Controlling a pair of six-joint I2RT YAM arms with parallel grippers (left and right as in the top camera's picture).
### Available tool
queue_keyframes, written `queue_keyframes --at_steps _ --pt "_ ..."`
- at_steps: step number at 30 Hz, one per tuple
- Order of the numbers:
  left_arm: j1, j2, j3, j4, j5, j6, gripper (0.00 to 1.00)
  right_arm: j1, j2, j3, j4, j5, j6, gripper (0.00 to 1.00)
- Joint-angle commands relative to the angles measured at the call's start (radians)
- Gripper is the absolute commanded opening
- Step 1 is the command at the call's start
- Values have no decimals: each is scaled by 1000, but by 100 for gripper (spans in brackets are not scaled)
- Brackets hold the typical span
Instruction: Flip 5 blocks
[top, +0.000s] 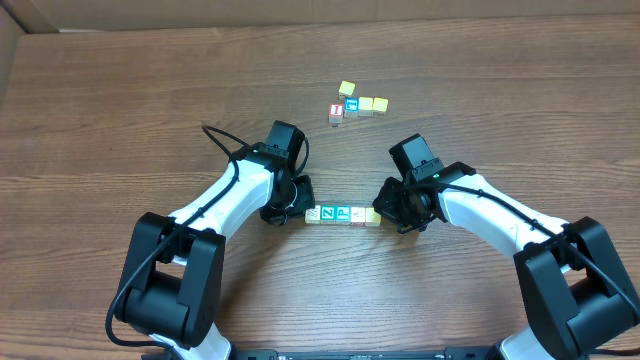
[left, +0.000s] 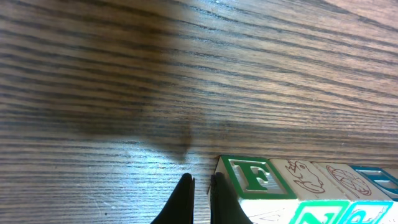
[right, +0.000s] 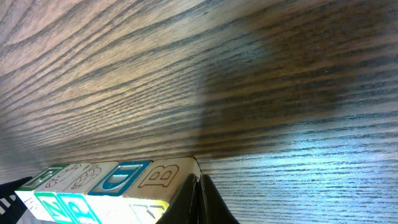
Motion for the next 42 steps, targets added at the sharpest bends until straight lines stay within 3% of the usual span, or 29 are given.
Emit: queue_keyframes --at_steps 1,42 --pt "-7 11 -9 3 -30 56 4 6 3 -8 7 -10 5 4" --pt "-48 11 -9 5 -43 69 4 6 3 -8 6 -10 4 4"
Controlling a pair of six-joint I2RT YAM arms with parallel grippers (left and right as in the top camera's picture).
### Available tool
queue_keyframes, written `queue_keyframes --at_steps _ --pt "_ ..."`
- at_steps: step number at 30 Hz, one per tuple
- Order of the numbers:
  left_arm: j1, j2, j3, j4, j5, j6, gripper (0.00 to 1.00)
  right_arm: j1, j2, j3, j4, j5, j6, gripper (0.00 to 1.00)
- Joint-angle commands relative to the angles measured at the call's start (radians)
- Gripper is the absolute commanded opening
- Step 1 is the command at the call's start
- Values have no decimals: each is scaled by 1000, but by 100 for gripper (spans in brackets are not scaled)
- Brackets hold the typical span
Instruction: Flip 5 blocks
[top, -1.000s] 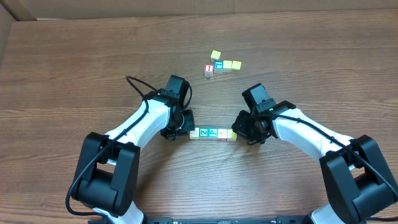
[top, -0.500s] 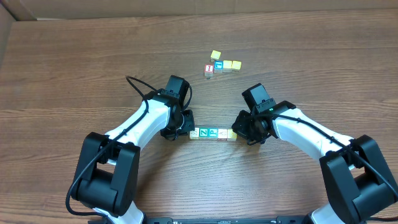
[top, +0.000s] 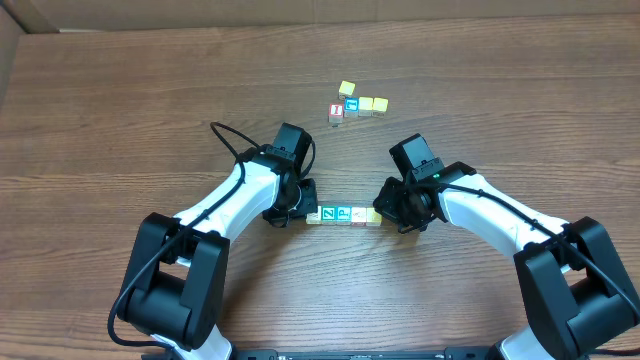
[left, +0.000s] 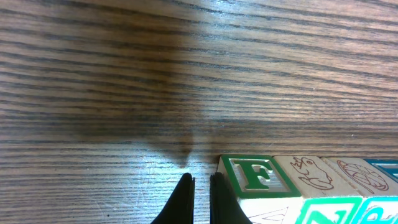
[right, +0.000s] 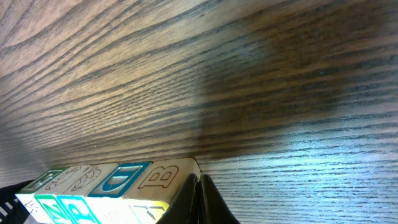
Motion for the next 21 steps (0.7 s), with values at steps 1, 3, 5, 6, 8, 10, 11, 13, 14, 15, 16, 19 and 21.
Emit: queue_keyframes --at_steps 1,3,5,6,8,10,11,13,14,15,16,19,21 --pt "-13 11 -9 7 5 22 4 6 3 -8 8 -14 4 4" --pt "-13 11 -9 8 5 22 4 6 3 -8 8 -14 4 4" --pt "-13 11 -9 7 5 22 4 6 3 -8 8 -14 5 4" --pt "-13 11 -9 7 5 22 4 6 3 -8 8 -14 5 4" --pt "-13 11 -8 7 5 22 4 6 3 -8 8 -14 5 4" --pt "-13 11 -8 8 5 22 4 6 3 -8 10 -13 5 4" --pt "-13 11 -8 10 6 22 4 6 3 -8 11 -14 5 4" --pt "-13 11 -8 10 6 23 4 6 3 -8 12 -13 14 4" --pt "-13 11 -8 10 6 23 4 6 3 -8 11 -13 26 4" --pt "-13 11 -8 10 6 23 4 6 3 -8 11 -14 31 4" --pt "-13 11 -8 10 6 23 4 6 3 -8 11 -14 31 4" --pt "-13 11 -8 10 8 27 4 6 3 -8 10 -14 31 4" --pt "-13 11 -8 10 8 31 4 6 3 -8 8 -22 31 4"
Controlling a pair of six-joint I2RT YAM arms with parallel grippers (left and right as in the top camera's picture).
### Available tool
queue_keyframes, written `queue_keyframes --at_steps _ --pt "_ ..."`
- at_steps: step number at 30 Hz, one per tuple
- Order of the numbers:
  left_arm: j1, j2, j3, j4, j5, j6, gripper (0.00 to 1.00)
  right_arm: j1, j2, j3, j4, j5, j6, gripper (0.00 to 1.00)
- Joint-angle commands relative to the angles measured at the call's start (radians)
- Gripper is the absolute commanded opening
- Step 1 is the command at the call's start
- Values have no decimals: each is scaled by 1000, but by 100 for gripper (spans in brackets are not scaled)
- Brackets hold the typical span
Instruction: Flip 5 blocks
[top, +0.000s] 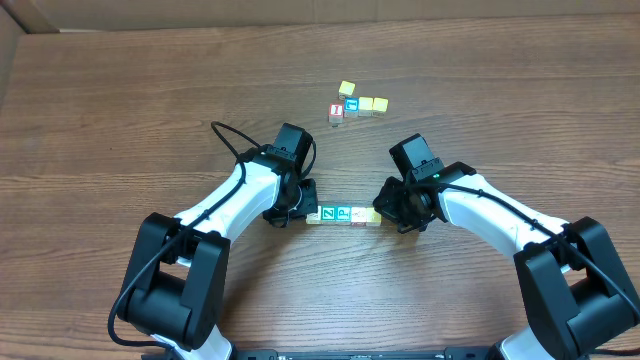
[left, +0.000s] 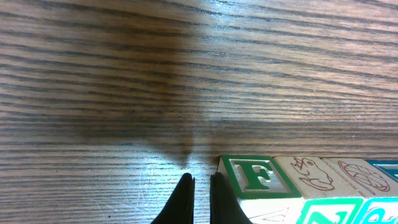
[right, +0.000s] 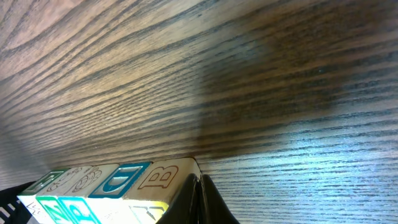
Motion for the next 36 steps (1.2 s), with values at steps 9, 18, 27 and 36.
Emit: queue_keyframes --at_steps 9,18,27,36 --pt "-10 11 19 -17 15 76 4 29 3 -8 7 -54 32 4" --pt "-10 11 27 -13 14 102 4 99 3 -8 -1 -54 108 4" --pt "-8 11 27 21 11 110 4 146 3 -8 -47 -66 275 4" --pt "-8 11 27 64 12 113 4 173 3 -8 -69 -111 383 4"
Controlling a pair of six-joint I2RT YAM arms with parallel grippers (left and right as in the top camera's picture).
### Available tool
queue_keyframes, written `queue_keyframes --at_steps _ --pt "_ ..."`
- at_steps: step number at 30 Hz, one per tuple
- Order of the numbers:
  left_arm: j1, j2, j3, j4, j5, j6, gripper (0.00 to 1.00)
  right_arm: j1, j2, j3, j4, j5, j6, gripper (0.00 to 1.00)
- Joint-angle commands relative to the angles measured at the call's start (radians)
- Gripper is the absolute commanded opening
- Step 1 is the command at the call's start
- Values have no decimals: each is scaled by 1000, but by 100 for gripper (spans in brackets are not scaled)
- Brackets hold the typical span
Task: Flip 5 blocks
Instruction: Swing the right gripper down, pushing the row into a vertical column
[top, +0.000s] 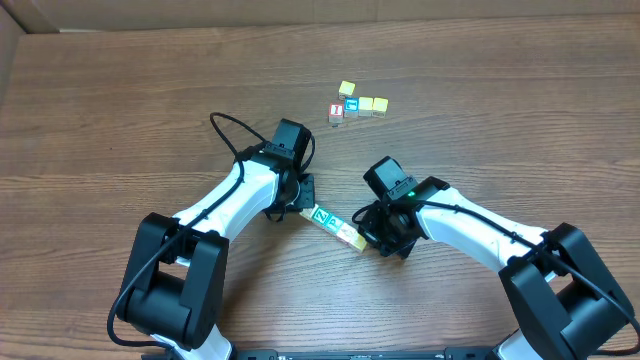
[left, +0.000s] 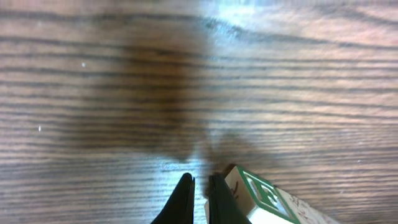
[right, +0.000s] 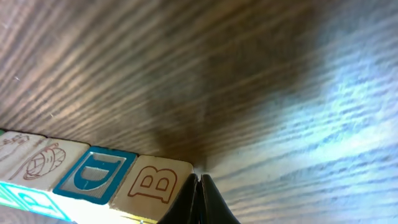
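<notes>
A short row of letter blocks lies diagonally on the table, pressed endwise between my two grippers. My left gripper is shut, its tip against the row's upper-left end, beside the green F block. My right gripper is shut too, and its tip touches the lower-right end at the B block, next to a blue-letter block. Neither gripper holds a block between its fingers. The blocks' undersides are hidden.
Several loose blocks, yellow, blue and red, sit in a cluster at the back of the wooden table. The left arm's black cable loops above the table. A cardboard wall runs along the far edge.
The block row has turned from level to diagonal, with its right end nearer the front. My right gripper is further left and forward with that end. The left gripper sits slightly further back.
At first the row lay level between both shut grippers, the left tip a little away from its left end. Then the left tip had closed in on the F block and stayed there. Now the row stands skewed, still held endwise between the tips.
</notes>
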Motion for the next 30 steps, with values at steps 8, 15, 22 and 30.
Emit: queue_keyframes --at_steps 8,15,22,30 --pt "-15 11 19 37 77 36 4 64 3 8 20 -89 227 4" --pt "-15 11 19 54 79 36 4 116 3 8 21 -107 349 4" --pt "-15 11 19 58 79 43 4 160 3 8 24 -100 455 13" --pt "-11 11 24 55 19 51 4 194 3 8 42 -58 463 4"
